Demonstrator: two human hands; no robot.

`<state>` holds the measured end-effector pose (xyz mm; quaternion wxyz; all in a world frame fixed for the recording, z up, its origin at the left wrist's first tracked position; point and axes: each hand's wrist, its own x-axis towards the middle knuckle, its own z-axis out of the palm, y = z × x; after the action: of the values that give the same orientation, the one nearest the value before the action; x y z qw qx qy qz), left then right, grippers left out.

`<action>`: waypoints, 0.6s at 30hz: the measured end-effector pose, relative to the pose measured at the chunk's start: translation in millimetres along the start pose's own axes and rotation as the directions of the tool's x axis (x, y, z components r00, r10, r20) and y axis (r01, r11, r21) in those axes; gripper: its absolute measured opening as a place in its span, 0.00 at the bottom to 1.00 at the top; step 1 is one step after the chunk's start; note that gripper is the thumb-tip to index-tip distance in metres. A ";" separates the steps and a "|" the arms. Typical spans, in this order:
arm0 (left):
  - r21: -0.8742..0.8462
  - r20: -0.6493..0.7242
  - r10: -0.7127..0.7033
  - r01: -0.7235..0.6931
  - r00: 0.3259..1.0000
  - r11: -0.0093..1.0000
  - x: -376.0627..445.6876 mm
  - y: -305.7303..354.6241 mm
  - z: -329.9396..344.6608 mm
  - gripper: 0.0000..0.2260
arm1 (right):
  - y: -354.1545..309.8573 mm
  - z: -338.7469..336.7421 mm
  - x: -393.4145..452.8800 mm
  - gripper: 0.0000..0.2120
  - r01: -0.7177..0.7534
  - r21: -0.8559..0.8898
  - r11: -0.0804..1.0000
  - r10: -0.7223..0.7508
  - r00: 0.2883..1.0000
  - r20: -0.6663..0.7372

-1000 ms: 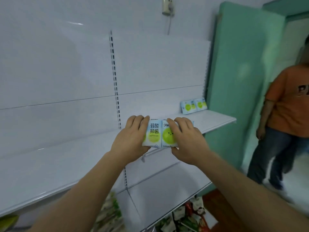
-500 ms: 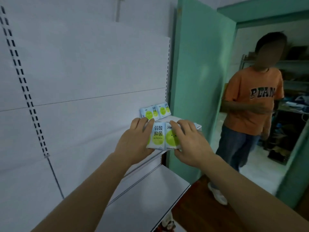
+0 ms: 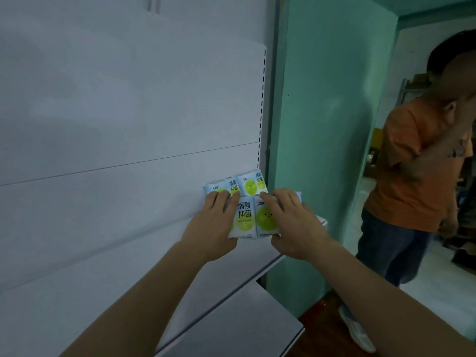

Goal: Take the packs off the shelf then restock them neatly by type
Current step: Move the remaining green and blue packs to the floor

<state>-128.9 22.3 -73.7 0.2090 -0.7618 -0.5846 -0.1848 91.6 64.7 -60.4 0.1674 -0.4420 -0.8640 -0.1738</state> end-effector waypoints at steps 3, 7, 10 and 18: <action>0.020 0.014 -0.078 0.077 0.997 0.997 26.4 4.2 19.9 0.44 | 33.1 28.1 30.0 0.45 0.076 0.045 0.996 -0.075 0.997 -0.024; 0.080 0.025 -0.210 0.207 0.977 0.975 60.9 12.7 46.5 0.44 | 76.7 59.0 71.3 0.45 0.192 0.087 0.978 -0.188 0.981 -0.052; 0.153 0.031 -0.310 0.302 0.950 0.941 76.1 18.0 65.3 0.44 | 103.4 78.2 98.3 0.45 0.274 0.139 0.952 -0.267 0.961 -0.066; 0.319 0.040 -0.518 0.480 0.855 0.817 97.3 21.2 84.2 0.41 | 132.0 118.0 147.6 0.44 0.415 0.197 0.888 -0.407 0.910 -0.082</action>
<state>-81.1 141.6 -95.7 0.2285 -0.5514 -0.7967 -0.0949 102.4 294.2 -79.2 0.1890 -0.2254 -0.9480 -0.1216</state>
